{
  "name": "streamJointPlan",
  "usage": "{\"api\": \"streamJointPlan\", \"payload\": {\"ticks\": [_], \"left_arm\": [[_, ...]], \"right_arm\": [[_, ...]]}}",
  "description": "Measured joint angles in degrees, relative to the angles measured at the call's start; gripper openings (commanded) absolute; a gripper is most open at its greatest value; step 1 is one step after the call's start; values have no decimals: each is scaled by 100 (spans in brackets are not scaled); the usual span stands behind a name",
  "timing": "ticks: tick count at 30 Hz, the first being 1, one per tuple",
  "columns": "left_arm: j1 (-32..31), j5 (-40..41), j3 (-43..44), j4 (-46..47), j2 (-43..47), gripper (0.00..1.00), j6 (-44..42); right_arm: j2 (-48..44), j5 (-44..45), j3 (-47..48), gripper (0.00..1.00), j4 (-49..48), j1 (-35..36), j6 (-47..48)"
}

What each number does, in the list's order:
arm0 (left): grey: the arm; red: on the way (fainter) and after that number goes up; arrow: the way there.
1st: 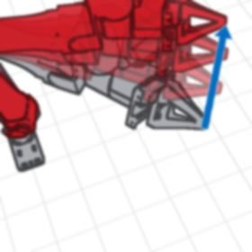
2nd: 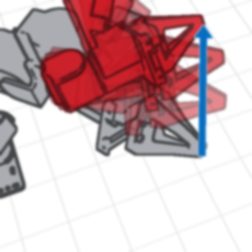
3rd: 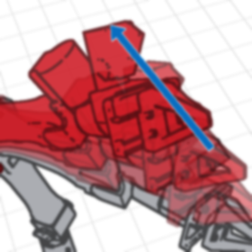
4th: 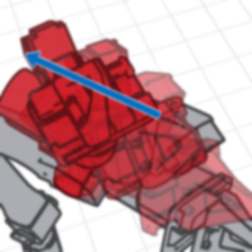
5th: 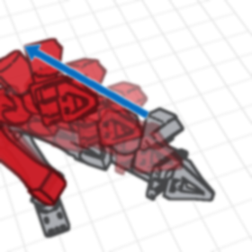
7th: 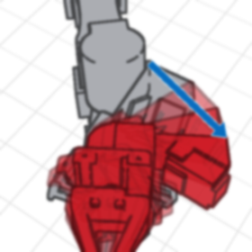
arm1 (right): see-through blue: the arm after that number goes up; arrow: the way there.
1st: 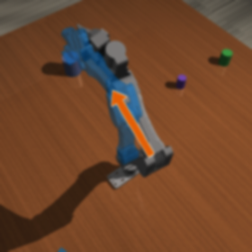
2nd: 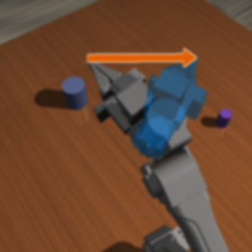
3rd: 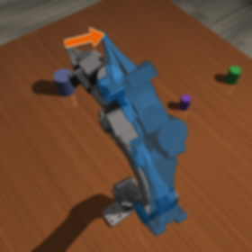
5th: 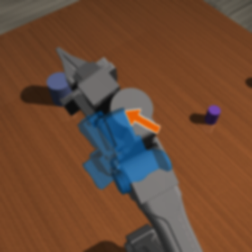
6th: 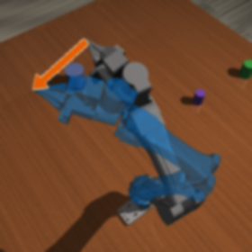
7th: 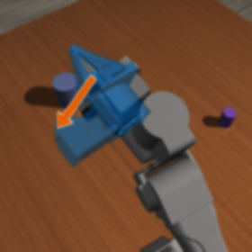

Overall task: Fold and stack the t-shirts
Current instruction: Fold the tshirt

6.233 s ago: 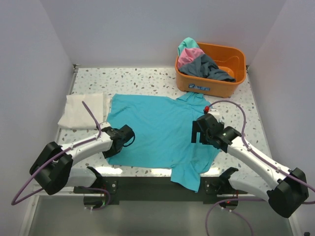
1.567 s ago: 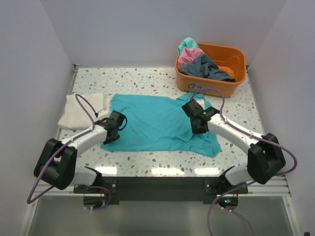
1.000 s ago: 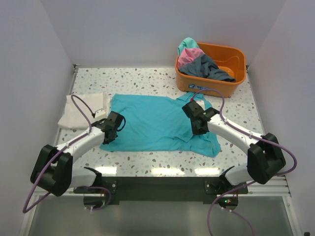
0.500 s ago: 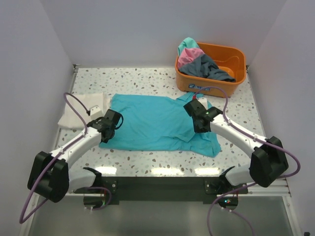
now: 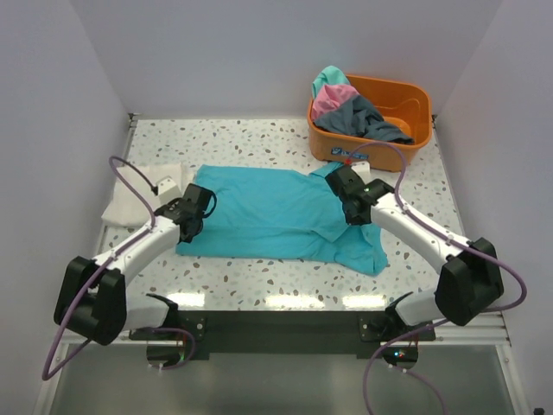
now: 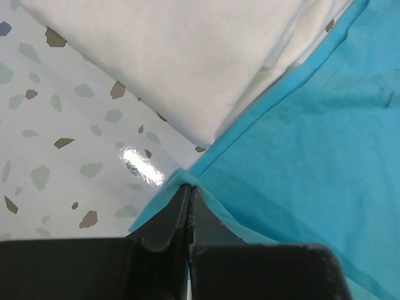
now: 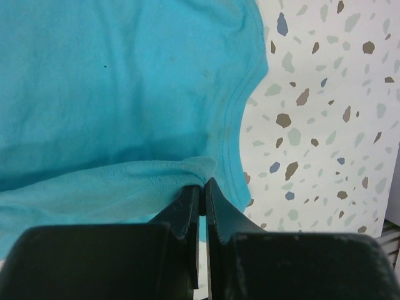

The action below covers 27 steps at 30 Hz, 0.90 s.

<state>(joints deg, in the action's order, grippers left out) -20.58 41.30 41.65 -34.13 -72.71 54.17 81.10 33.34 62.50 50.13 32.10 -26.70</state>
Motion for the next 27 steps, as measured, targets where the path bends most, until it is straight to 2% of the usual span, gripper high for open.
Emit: {"api": "streamJointPlan", "payload": {"ticks": [10,11,12,13,14,15,16,17,18,19,21,23,24,25,27], "left_arm": [[2,107,435,592,-1010,2,-164],[4,114,485,629,-1115,10,-186],[4,127,551,636,-1231,50,-212],[7,144,612,619,-1331,65,-260],[7,181,702,603,-1460,75,-254],[11,212,796,586,-1574,93,-243],[17,245,881,553,-1663,99,-234],[22,254,942,531,-1709,100,-190],[26,258,977,527,-1720,100,-153],[28,254,994,527,-1705,100,-149],[28,199,999,525,-1615,100,-181],[31,59,999,542,-1416,100,-289],[31,-37,999,557,-1274,100,-348],[31,-144,997,590,-1099,100,-424],[28,-380,968,682,-752,100,-560]], "right_arm": [[715,17,310,0,-168,-247,238],[811,20,352,0,-190,-302,262],[911,15,389,3,-229,-352,295],[1016,11,417,15,-278,-396,332],[1115,11,448,20,-343,-426,352],[1233,11,483,26,-417,-459,402],[1364,11,535,33,-481,-490,442],[1515,17,621,34,-483,-522,461],[1711,13,743,50,-527,-555,487],[1836,11,822,58,-568,-573,485],[2133,-13,1075,65,-562,-634,498],[2328,-35,1338,78,-498,-680,452],[2341,-48,1392,93,-494,-695,413],[2293,-90,1394,99,-476,-704,350],[2024,-269,1211,99,-518,-717,310]]}}
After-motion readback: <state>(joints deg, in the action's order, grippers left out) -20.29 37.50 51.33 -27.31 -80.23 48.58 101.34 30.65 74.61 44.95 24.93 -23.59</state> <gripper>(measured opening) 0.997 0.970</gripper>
